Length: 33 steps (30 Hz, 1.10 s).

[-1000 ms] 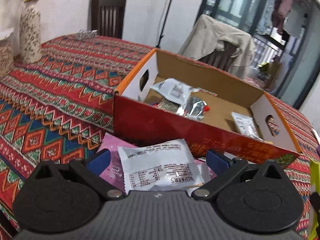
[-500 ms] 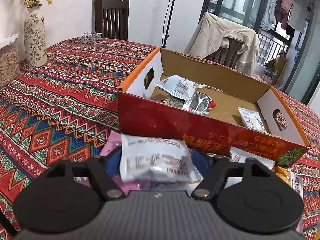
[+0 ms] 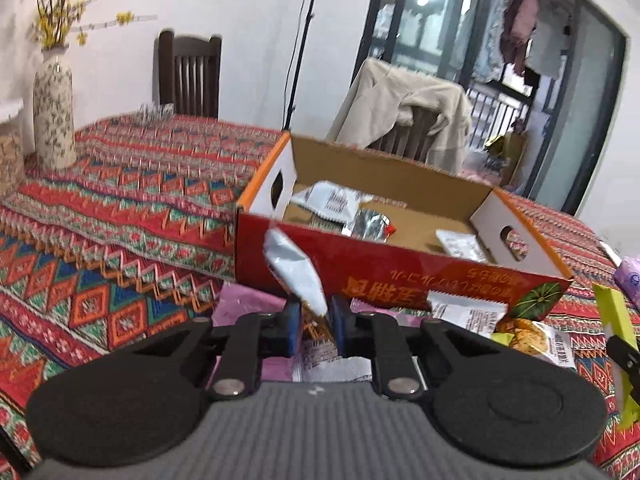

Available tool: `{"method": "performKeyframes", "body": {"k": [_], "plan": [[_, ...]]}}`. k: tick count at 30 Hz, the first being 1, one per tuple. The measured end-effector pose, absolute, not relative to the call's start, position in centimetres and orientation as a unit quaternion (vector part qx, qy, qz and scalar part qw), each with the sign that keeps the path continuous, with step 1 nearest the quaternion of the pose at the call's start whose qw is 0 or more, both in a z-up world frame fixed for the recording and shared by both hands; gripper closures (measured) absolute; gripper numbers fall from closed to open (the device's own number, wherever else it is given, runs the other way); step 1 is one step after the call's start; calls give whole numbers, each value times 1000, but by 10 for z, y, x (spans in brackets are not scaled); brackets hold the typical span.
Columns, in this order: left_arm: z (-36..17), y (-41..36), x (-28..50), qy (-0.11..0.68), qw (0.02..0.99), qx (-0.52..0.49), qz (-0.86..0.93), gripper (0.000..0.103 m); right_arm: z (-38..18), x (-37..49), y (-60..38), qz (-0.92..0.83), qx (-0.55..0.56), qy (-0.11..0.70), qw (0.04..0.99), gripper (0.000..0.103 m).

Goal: Organize snacks
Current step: 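Grasp a white sachet with the left gripper while the right gripper holds the bar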

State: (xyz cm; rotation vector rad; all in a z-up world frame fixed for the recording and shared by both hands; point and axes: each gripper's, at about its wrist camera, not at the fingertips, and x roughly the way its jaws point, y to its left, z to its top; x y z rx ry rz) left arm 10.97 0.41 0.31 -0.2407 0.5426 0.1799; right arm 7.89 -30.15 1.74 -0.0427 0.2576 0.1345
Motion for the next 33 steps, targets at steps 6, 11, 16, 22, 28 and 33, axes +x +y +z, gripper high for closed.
{"method": "performKeyframes", "body": {"k": [6, 11, 16, 22, 28, 33], "plan": [[12, 1, 98, 238, 963, -99, 80, 89, 17, 79, -299, 63, -23, 125, 990, 68], [15, -1, 92, 224, 968, -86, 71, 91, 17, 76, -297, 62, -27, 118, 991, 68], [8, 1, 98, 244, 964, -81, 65, 67, 17, 76, -296, 60, -30, 116, 991, 68], [-1, 0, 124, 273, 959, -70, 43, 49, 17, 76, -297, 61, -27, 118, 991, 68], [-14, -1, 140, 305, 949, -75, 39, 45, 17, 77, -299, 62, -22, 119, 991, 68], [-19, 8, 139, 303, 947, -108, 21, 55, 17, 77, -300, 63, -21, 119, 991, 68]]}}
